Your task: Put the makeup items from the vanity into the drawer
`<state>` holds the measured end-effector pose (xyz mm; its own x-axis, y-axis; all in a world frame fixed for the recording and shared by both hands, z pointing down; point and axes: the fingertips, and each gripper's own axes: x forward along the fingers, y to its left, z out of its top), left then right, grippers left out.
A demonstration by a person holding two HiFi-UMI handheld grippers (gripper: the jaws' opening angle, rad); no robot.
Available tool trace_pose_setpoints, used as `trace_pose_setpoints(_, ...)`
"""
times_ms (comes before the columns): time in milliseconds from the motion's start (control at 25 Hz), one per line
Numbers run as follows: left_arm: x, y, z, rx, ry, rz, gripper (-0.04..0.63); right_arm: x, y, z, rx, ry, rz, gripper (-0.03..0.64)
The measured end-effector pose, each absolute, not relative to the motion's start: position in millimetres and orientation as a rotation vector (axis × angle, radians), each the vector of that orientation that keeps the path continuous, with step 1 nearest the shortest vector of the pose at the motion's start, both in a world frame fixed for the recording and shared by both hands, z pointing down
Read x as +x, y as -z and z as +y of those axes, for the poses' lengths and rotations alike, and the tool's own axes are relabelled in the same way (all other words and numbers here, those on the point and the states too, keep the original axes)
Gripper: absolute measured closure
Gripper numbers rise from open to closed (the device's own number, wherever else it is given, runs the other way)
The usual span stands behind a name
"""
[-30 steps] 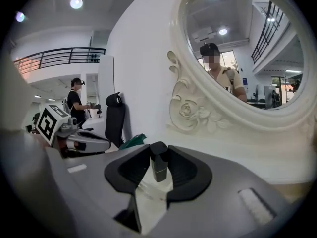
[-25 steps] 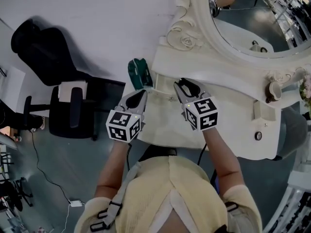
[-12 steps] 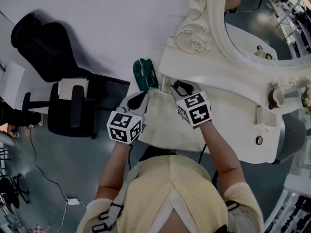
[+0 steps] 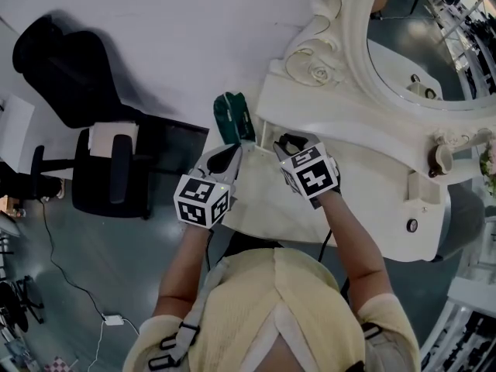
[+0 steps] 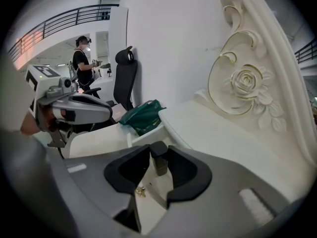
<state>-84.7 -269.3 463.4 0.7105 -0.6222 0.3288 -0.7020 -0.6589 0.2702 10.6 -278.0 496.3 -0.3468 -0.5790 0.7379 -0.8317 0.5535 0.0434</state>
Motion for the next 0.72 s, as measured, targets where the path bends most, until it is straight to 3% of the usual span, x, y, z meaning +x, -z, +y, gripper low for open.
trace_pose_setpoints(720,-73,-461,-276,2.57,-0.283,-0.949,0.594,23,-490,-274,1.158,-0.489,-2.033,0.485)
